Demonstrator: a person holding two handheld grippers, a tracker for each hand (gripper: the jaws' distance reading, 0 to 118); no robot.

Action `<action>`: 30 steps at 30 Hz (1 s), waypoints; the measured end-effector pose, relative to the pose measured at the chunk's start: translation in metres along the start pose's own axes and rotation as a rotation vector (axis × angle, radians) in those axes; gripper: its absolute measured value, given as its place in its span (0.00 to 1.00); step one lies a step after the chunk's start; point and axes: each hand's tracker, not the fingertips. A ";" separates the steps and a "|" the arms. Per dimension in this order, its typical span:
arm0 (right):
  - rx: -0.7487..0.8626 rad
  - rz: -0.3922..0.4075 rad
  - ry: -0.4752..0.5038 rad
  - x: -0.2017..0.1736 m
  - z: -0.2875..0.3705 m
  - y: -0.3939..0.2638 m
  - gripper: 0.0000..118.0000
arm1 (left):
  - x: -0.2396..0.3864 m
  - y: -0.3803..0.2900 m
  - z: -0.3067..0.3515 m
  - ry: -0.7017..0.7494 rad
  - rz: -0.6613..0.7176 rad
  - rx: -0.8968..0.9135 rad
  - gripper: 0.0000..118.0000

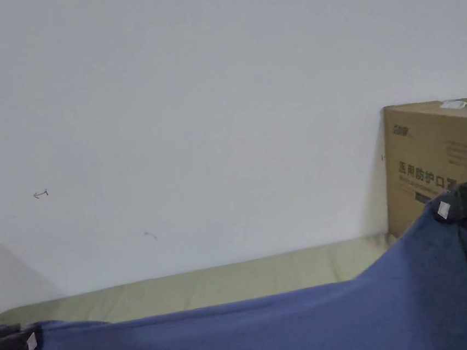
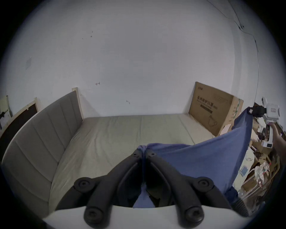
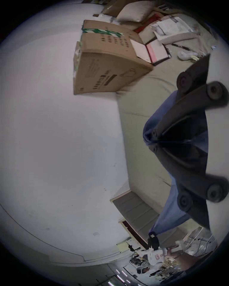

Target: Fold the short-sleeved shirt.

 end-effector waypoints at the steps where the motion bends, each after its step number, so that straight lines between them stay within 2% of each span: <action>1: 0.008 0.001 -0.002 -0.004 -0.002 0.010 0.01 | 0.000 0.009 -0.001 0.006 -0.001 0.009 0.02; 6: 0.045 0.050 -0.043 -0.015 -0.030 0.068 0.01 | -0.007 0.055 -0.018 0.007 0.000 0.042 0.02; 11: 0.083 0.051 -0.090 -0.025 -0.066 0.126 0.01 | -0.016 0.102 -0.051 0.022 0.060 0.068 0.02; 16: 0.151 0.136 -0.147 -0.041 -0.103 0.179 0.01 | -0.021 0.145 -0.093 0.048 0.075 0.112 0.02; 21: 0.204 0.169 -0.224 -0.048 -0.142 0.217 0.01 | -0.022 0.181 -0.144 0.097 0.076 0.157 0.02; 27: 0.237 0.212 -0.271 -0.046 -0.181 0.207 0.01 | -0.009 0.186 -0.197 0.159 0.069 0.203 0.02; 30: 0.167 0.172 -0.272 -0.026 -0.205 0.171 0.01 | -0.002 0.157 -0.223 0.149 0.072 0.164 0.02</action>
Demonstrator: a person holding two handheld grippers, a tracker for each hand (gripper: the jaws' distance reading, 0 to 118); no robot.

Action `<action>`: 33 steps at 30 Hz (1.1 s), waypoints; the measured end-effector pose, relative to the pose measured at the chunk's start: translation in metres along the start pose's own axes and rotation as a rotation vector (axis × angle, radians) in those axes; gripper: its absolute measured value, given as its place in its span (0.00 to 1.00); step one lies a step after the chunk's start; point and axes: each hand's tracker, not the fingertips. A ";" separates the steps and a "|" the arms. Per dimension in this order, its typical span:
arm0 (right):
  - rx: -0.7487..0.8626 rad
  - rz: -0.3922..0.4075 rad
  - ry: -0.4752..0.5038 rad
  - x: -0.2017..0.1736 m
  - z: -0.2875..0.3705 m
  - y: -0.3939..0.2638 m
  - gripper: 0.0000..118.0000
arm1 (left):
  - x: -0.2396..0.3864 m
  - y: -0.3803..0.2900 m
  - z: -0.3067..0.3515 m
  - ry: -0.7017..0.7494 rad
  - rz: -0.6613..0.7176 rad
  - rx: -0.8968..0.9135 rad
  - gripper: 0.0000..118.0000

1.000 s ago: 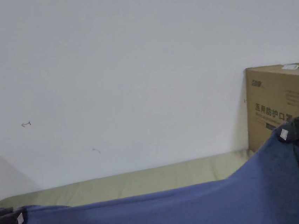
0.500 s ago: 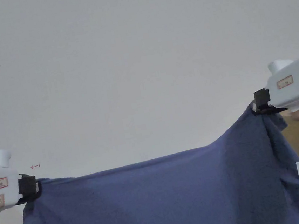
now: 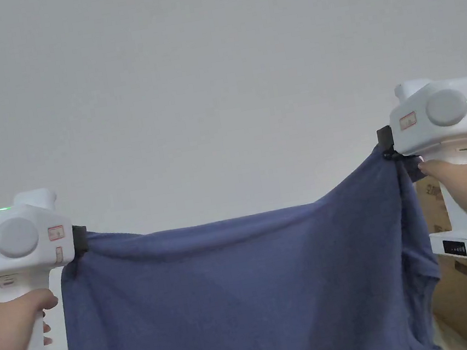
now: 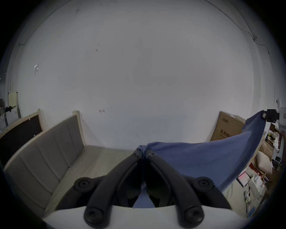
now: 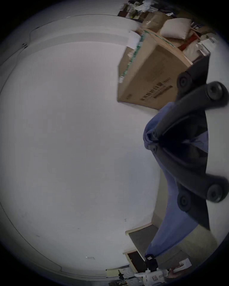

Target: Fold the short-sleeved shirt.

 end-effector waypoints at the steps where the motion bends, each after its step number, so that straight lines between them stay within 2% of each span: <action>1: -0.042 -0.015 0.007 0.004 -0.006 -0.021 0.01 | 0.002 -0.017 -0.006 -0.004 -0.006 -0.048 0.02; 3: -0.104 -0.035 0.011 0.011 -0.013 -0.075 0.01 | 0.002 -0.062 -0.014 -0.013 -0.033 -0.126 0.02; 4: -0.133 -0.045 0.001 0.014 -0.013 -0.105 0.01 | 0.001 -0.088 -0.012 -0.019 -0.021 -0.159 0.02; 8: -0.325 -0.110 0.067 0.036 -0.001 -0.243 0.01 | -0.015 -0.210 0.010 -0.056 0.072 -0.311 0.02; 12: -0.558 -0.060 0.079 0.054 0.048 -0.373 0.01 | -0.035 -0.321 0.056 -0.061 0.124 -0.463 0.02; 14: -0.655 -0.035 0.127 0.065 0.081 -0.421 0.01 | -0.043 -0.359 0.088 -0.078 0.127 -0.525 0.02; 16: -0.727 -0.008 0.134 0.069 0.124 -0.458 0.01 | -0.047 -0.389 0.120 -0.081 0.070 -0.593 0.02; 20: -0.811 -0.017 0.190 0.081 0.203 -0.504 0.01 | -0.055 -0.425 0.188 -0.132 -0.027 -0.673 0.02; 24: -0.864 -0.046 0.217 0.088 0.258 -0.521 0.01 | -0.061 -0.432 0.239 -0.157 -0.011 -0.728 0.02; 28: -0.914 -0.046 0.239 0.094 0.289 -0.526 0.01 | -0.058 -0.432 0.275 -0.186 -0.139 -0.743 0.02; 31: -0.967 -0.057 0.247 0.098 0.304 -0.528 0.01 | -0.057 -0.436 0.287 -0.192 -0.130 -0.777 0.02; 33: -0.983 -0.031 0.218 0.100 0.310 -0.528 0.01 | -0.055 -0.439 0.295 -0.192 -0.128 -0.779 0.02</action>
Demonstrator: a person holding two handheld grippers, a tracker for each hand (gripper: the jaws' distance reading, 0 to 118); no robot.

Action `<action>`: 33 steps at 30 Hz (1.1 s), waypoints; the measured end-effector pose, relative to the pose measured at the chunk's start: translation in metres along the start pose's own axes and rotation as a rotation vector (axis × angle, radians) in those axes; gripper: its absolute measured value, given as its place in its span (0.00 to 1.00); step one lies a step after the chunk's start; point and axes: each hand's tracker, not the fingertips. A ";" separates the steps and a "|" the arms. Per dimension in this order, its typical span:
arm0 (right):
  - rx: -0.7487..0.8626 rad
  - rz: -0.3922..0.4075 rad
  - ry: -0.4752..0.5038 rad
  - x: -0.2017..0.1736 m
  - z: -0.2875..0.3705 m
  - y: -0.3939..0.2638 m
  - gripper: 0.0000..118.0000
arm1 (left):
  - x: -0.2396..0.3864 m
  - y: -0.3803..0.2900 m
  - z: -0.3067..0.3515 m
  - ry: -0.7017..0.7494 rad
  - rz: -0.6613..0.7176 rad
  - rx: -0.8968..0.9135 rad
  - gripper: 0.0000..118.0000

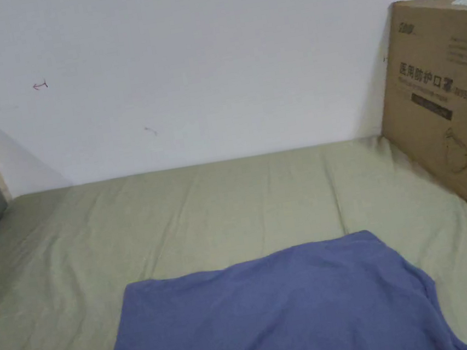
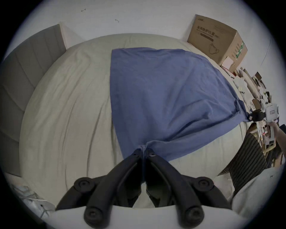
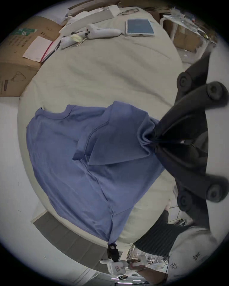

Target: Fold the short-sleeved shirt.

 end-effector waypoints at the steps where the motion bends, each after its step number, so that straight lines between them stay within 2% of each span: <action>1: -0.028 0.000 -0.019 0.000 0.001 -0.001 0.01 | 0.001 -0.002 0.000 0.000 0.003 -0.002 0.02; 5: -0.050 0.009 -0.056 -0.003 0.002 -0.003 0.01 | 0.005 -0.005 -0.002 -0.009 -0.021 -0.052 0.02; 9: -0.024 -0.044 -0.040 -0.005 0.002 -0.001 0.01 | 0.006 -0.002 0.002 -0.005 -0.043 -0.051 0.02; 10: -0.023 -0.059 -0.040 -0.006 0.004 -0.001 0.01 | 0.005 -0.001 0.007 -0.014 -0.031 -0.048 0.04; 11: -0.017 -0.072 -0.033 -0.005 0.005 -0.002 0.03 | 0.004 0.000 0.009 -0.022 -0.021 -0.043 0.11; 12: -0.006 -0.085 -0.023 -0.005 0.008 -0.003 0.21 | 0.002 0.001 0.011 -0.023 -0.012 -0.045 0.31; 13: 0.002 -0.095 -0.017 -0.006 0.010 -0.004 0.48 | 0.000 0.000 0.012 -0.026 -0.003 -0.045 0.49; 14: 0.002 -0.104 -0.021 -0.007 0.011 -0.005 0.77 | -0.003 0.000 0.016 -0.021 0.006 -0.044 0.71; 15: -0.002 -0.120 -0.035 -0.010 0.014 -0.006 0.96 | -0.005 -0.002 0.017 -0.018 0.017 -0.048 0.89; 19: 0.056 -0.152 -0.004 -0.017 0.031 -0.007 0.97 | -0.009 -0.008 0.035 -0.087 0.116 -0.019 0.88; 22: 0.187 -0.141 0.007 -0.033 0.054 -0.003 0.97 | -0.003 -0.004 0.063 -0.137 0.168 0.091 0.88; 24: 0.317 -0.112 -0.006 -0.050 0.077 0.000 0.97 | 0.006 0.001 0.085 -0.146 0.210 0.206 0.88; 26: 0.454 -0.086 0.030 -0.067 0.097 0.002 0.95 | 0.019 0.005 0.107 -0.102 0.233 0.335 0.87; 27: 0.520 -0.076 0.063 -0.075 0.106 0.003 0.90 | 0.026 0.007 0.117 -0.058 0.228 0.392 0.81; 28: 0.585 -0.079 0.083 -0.083 0.114 0.003 0.81 | 0.033 0.007 0.124 -0.029 0.220 0.450 0.72; 29: 0.638 -0.078 0.101 -0.091 0.120 0.003 0.81 | 0.040 0.007 0.131 -0.015 0.223 0.502 0.67; 30: 0.678 -0.082 0.113 -0.099 0.125 0.004 0.75 | 0.046 0.008 0.136 -0.010 0.221 0.535 0.61; 31: 0.712 -0.083 0.124 -0.105 0.129 0.005 0.58 | 0.051 0.008 0.140 -0.011 0.218 0.552 0.46; 32: 0.721 -0.089 0.110 -0.111 0.130 0.006 0.24 | 0.058 0.010 0.141 0.003 0.218 0.543 0.20; 33: 0.743 -0.105 0.094 -0.115 0.130 0.005 0.00 | 0.064 0.010 0.142 0.045 0.204 0.554 0.00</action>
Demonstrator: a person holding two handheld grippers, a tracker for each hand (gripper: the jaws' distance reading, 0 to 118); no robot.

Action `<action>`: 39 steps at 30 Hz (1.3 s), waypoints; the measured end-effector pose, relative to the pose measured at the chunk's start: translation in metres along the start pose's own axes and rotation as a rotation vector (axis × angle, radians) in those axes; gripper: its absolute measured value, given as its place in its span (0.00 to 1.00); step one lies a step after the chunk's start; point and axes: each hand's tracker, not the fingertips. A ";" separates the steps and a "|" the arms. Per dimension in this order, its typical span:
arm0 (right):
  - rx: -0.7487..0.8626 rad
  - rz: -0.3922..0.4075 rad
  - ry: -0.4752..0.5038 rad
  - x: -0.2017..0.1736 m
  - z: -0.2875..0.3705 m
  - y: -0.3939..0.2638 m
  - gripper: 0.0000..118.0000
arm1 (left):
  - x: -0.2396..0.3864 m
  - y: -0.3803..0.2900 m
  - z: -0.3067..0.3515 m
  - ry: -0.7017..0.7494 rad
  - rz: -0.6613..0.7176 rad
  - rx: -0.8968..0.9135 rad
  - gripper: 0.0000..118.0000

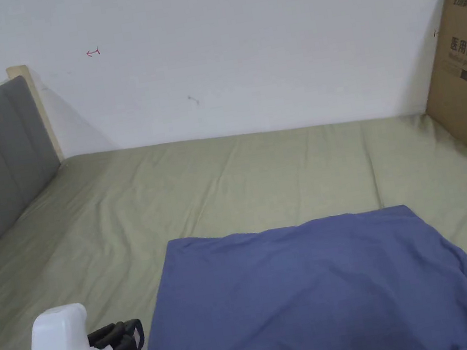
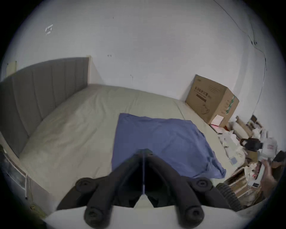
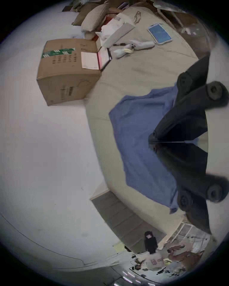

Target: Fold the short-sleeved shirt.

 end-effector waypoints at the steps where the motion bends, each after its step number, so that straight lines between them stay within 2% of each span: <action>1: 0.005 -0.013 0.001 -0.001 0.000 0.000 0.00 | 0.002 0.000 0.002 -0.006 -0.012 0.012 0.00; 3: -0.015 -0.079 0.090 0.000 -0.003 0.001 0.00 | 0.004 0.004 0.000 -0.055 -0.052 -0.048 0.00; 6: -0.034 -0.118 0.061 0.008 -0.007 0.002 0.00 | 0.001 0.006 -0.016 0.007 -0.108 -0.236 0.00; 8: -0.058 -0.141 0.068 0.017 -0.011 0.000 0.00 | -0.012 0.000 -0.040 0.037 -0.072 -0.442 0.00; 11: -0.107 -0.173 0.056 0.023 -0.015 -0.005 0.00 | -0.042 -0.029 -0.079 0.034 0.080 -0.687 0.00; 12: -0.126 -0.185 0.058 0.025 -0.016 -0.008 0.00 | -0.050 -0.039 -0.088 0.037 0.095 -0.694 0.10; 13: -0.142 -0.192 0.064 0.027 -0.016 -0.011 0.00 | -0.055 -0.047 -0.097 0.045 0.102 -0.711 0.33; 15: -0.161 -0.204 0.062 0.029 -0.016 -0.015 0.00 | -0.064 -0.060 -0.112 0.088 0.085 -0.720 0.89; 16: -0.169 -0.210 0.063 0.030 -0.016 -0.018 0.00 | -0.067 -0.066 -0.119 0.100 0.085 -0.732 0.92; 20: -0.208 -0.236 0.054 0.035 -0.017 -0.026 0.00 | -0.072 -0.083 -0.142 0.150 0.091 -0.710 0.91; 23: -0.241 -0.250 0.040 0.038 -0.020 -0.031 0.00 | -0.077 -0.100 -0.163 0.149 0.110 -0.752 0.99; 24: -0.245 -0.249 0.034 0.038 -0.021 -0.033 0.00 | -0.074 -0.103 -0.166 0.145 0.078 -0.742 1.00; 28: -0.270 -0.257 0.022 0.043 -0.023 -0.037 0.00 | -0.066 -0.104 -0.178 0.171 0.052 -0.811 1.00; 31: -0.285 -0.270 0.016 0.051 -0.023 -0.041 0.00 | -0.062 -0.103 -0.166 0.184 0.043 -0.781 1.00; 32: -0.285 -0.274 0.016 0.054 -0.022 -0.042 0.00 | -0.056 -0.100 -0.160 0.198 0.021 -0.756 0.96; 33: -0.282 -0.275 0.006 0.057 -0.020 -0.044 0.00 | -0.051 -0.094 -0.147 0.224 -0.016 -0.725 0.87; 35: -0.275 -0.266 -0.033 0.064 -0.016 -0.045 0.00 | -0.044 -0.087 -0.131 0.205 -0.060 -0.667 0.60; 36: -0.279 -0.265 -0.048 0.070 -0.016 -0.044 0.00 | -0.041 -0.084 -0.124 0.159 -0.061 -0.652 0.30; 37: -0.282 -0.268 -0.053 0.075 -0.016 -0.044 0.00 | -0.038 -0.082 -0.118 0.120 -0.048 -0.645 0.08; 39: -0.278 -0.298 -0.036 0.092 -0.017 -0.047 0.00 | -0.040 -0.077 -0.109 0.062 0.051 -0.626 0.04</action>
